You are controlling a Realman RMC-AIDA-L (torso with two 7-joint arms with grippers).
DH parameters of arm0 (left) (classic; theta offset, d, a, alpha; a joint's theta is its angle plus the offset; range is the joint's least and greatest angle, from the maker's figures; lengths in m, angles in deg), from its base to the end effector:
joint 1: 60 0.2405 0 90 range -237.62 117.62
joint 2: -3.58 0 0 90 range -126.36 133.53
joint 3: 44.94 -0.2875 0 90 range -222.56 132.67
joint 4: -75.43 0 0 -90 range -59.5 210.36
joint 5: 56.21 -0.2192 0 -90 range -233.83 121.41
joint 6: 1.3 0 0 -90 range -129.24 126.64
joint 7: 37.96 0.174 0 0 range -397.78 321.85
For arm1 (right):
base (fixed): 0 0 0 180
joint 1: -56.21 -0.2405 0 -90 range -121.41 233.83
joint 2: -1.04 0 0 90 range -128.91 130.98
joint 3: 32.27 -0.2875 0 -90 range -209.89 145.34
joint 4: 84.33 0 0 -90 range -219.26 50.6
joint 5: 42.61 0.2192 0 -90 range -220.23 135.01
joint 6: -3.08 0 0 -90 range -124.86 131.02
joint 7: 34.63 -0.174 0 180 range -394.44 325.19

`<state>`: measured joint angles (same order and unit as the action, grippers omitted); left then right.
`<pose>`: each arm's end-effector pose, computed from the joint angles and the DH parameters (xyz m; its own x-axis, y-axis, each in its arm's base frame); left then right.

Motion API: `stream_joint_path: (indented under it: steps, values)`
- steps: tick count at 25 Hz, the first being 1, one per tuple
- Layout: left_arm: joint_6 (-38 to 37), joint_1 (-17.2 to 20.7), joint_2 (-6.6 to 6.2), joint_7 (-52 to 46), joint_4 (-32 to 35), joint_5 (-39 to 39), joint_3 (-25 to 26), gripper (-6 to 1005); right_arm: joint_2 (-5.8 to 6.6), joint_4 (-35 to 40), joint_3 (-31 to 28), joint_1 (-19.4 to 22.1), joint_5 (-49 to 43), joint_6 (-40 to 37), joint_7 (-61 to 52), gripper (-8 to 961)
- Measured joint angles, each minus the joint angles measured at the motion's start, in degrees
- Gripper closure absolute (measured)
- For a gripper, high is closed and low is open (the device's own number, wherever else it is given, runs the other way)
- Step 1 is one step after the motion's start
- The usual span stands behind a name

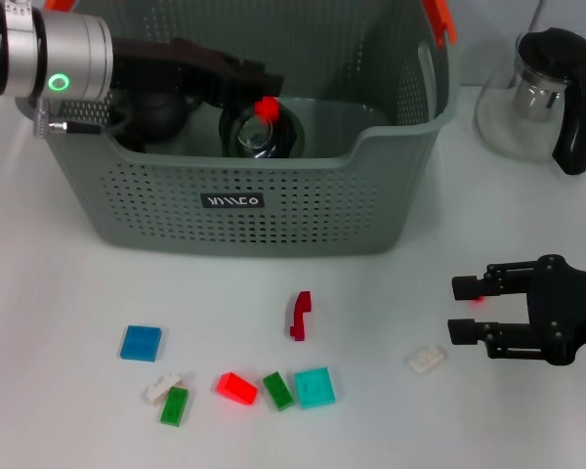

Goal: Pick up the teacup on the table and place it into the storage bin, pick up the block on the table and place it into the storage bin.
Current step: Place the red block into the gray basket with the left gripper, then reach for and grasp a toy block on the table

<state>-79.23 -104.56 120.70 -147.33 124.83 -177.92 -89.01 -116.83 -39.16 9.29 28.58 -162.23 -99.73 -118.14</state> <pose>-0.1906 0.4663 -0.0001 0.7908 0.4351 0.4304 0.5677 -0.7844 -0.2500 0.2799 0.3227 -0.0221 0.8381 -0.3616 -0.4084 -0.3886 -0.9212 0.0183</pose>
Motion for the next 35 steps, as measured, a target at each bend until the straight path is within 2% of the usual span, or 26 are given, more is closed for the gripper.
stream_joint_path:
  steps: [6, 9, 12, 14, 17, 19, 22, 26, 29, 35]
  values:
    - [-0.64, 0.61, 0.26, -0.03, 0.90, 1.37, 0.45, 648, 0.00, 0.00, 0.01, 0.03, 0.00, 0.06, 0.02, 361]
    - [-4.13, 2.68, 0.65, 0.82, 3.22, 5.11, 1.94, 585, 0.00, 0.00, 0.02, 0.08, 0.00, 0.06, 0.02, 361]
    - [-15.42, 5.96, 1.09, 6.17, 5.55, 11.37, 7.83, 522, 0.00, 0.00, 0.01, 0.12, 0.00, 0.02, 0.01, 361]
    - [-22.32, 7.48, 1.09, 9.93, 5.59, 12.88, 11.43, 532, 0.00, 0.00, -0.01, 0.10, 0.00, 0.03, 0.01, 361]
    - [-31.06, 10.83, 1.45, 17.83, 4.95, 11.89, 16.17, 534, -0.05, 0.00, -0.05, -0.07, 0.00, 0.16, 0.02, 361]
    - [-33.06, 13.92, 2.59, 23.49, 5.10, 9.45, 17.16, 535, -0.08, 0.00, -0.01, -0.16, 0.01, 0.17, 0.01, 361]
    - [-33.22, 18.09, 4.44, 29.93, 5.56, 3.58, 17.16, 537, -0.09, 0.00, 0.06, -0.29, 0.01, 0.11, -0.21, 361]
    - [-30.50, 20.86, 6.05, 33.64, 5.34, -4.94, 16.86, 539, -0.09, 0.00, 0.03, -0.67, 0.04, -0.08, -0.45, 361]
    - [-27.85, 21.93, 6.62, 34.92, 5.15, -7.72, 16.76, 538, -0.09, 0.00, 0.27, -0.94, 0.03, -0.12, -0.49, 361]
    - [-20.22, 24.45, 7.16, 48.06, 0.72, -8.38, 18.81, 539, -0.08, 0.00, 0.35, -1.01, 0.00, -0.07, -0.51, 361]
